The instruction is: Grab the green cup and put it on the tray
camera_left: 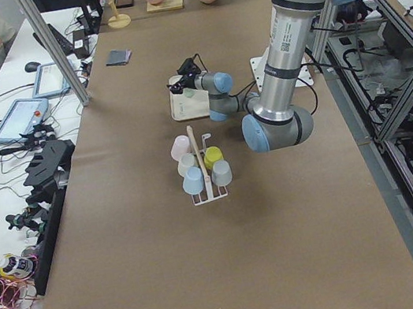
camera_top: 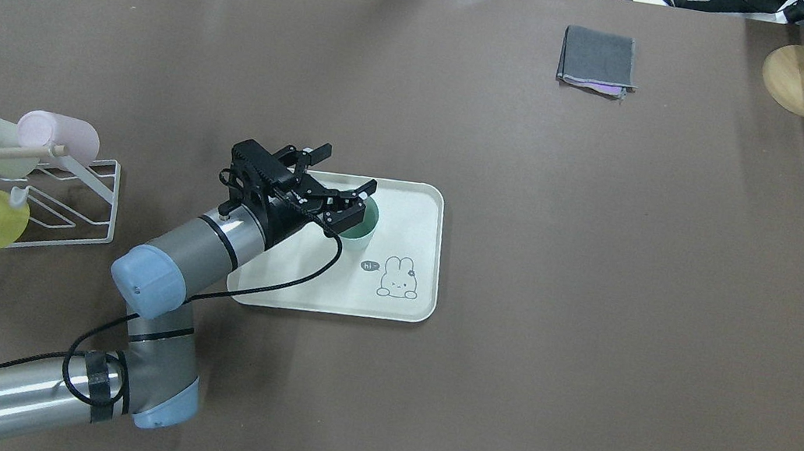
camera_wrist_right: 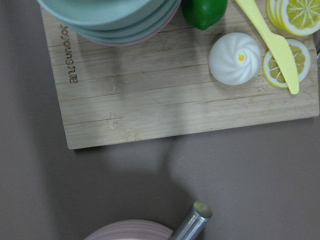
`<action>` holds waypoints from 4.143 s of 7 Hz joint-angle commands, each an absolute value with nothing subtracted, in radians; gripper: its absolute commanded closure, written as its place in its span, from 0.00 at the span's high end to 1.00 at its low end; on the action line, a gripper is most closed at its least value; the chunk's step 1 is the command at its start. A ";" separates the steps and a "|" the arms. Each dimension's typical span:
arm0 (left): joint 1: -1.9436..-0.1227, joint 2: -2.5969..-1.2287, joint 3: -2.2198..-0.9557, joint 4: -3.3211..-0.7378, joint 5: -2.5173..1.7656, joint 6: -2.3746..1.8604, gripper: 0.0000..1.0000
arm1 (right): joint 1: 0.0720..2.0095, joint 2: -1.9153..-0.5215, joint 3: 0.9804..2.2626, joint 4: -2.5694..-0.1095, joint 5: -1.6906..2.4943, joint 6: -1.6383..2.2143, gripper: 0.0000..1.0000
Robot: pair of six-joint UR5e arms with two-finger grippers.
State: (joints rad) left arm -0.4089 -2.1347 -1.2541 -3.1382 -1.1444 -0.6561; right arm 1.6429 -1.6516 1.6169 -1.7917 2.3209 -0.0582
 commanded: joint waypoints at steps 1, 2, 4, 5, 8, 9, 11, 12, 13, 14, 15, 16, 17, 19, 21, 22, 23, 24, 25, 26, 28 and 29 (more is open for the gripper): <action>-0.463 -2.137 -1.272 -3.102 -1.215 -0.657 0.98 | 1.643 -1.651 1.617 -1.792 2.321 -0.058 1.00; -0.471 -2.143 -1.296 -3.062 -1.229 -0.663 0.98 | 1.643 -1.651 1.617 -1.792 2.321 -0.058 1.00; -0.521 -2.151 -1.376 -2.934 -1.296 -0.689 0.98 | 1.643 -1.651 1.617 -1.792 2.321 -0.058 1.00; -0.556 -2.152 -1.426 -2.857 -1.334 -0.695 0.98 | 1.643 -1.649 1.618 -1.792 2.319 -0.058 1.00; -0.707 -2.151 -1.540 -2.664 -1.521 -0.713 0.98 | 1.643 -1.647 1.621 -1.792 2.318 -0.061 1.00; -0.780 -2.142 -1.543 -2.646 -1.626 -0.727 0.98 | 1.643 -1.646 1.621 -1.792 2.318 -0.061 1.00; -0.933 -2.112 -1.543 -2.617 -1.820 -0.753 0.98 | 1.643 -1.646 1.620 -1.792 2.316 -0.058 1.00; -1.007 -2.074 -1.543 -2.606 -1.909 -0.752 0.98 | 1.643 -1.647 1.620 -1.792 2.315 -0.060 1.00; -1.062 -2.033 -1.542 -2.606 -1.981 -0.749 0.98 | 1.643 -1.646 1.620 -1.790 2.312 -0.060 1.00; -1.139 -1.988 -1.537 -2.605 -2.070 -0.743 0.98 | 1.643 -1.647 1.620 -1.792 2.310 -0.058 1.00; -1.220 -1.971 -1.526 -2.596 -2.170 -0.741 0.98 | 1.643 -1.646 1.620 -1.792 2.310 -0.058 1.00; -1.303 -1.965 -1.508 -2.565 -2.280 -0.738 0.98 | 1.643 -1.646 1.620 -1.792 2.310 -0.058 1.00; -1.365 -1.960 -1.487 -2.557 -2.372 -0.736 0.98 | 1.643 -1.646 1.620 -1.792 2.312 -0.058 1.00; -1.483 -1.930 -1.433 -2.516 -2.475 -0.630 0.97 | 1.643 -1.643 1.623 -1.792 2.310 -0.058 1.00; -1.538 -1.885 -1.414 -2.450 -2.534 -0.586 0.96 | 1.643 -1.644 1.623 -1.792 2.310 -0.057 1.00; -1.558 -1.862 -1.413 -2.448 -2.534 -0.586 0.96 | 1.643 -1.644 1.623 -1.792 2.312 -0.057 1.00; -1.575 -1.821 -1.414 -2.448 -2.536 -0.586 0.96 | 1.643 -1.646 1.623 -1.792 2.312 -0.058 1.00; -1.575 -1.783 -1.417 -2.410 -2.537 -0.543 0.96 | 1.643 -1.646 1.623 -1.792 2.312 -0.058 1.00; -1.612 -1.764 -1.422 -2.346 -2.575 -0.481 0.95 | 1.643 -1.647 1.623 -1.792 2.313 -0.058 1.00; -1.655 -1.763 -1.424 -2.253 -2.585 -0.388 0.95 | 1.643 -1.647 1.623 -1.792 2.313 -0.058 1.00; -1.695 -1.756 -1.442 -2.091 -2.589 -0.305 0.97 | 1.643 -1.651 1.618 -1.792 2.315 -0.061 1.00; -1.698 -1.755 -1.475 -2.004 -2.553 -0.226 0.97 | 1.643 -1.657 1.615 -1.792 2.316 -0.066 1.00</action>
State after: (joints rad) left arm -1.6880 -1.7584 -1.4449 -2.1051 -2.5818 -0.3019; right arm 1.6429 -1.6510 1.6189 -1.7917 2.3146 -0.0614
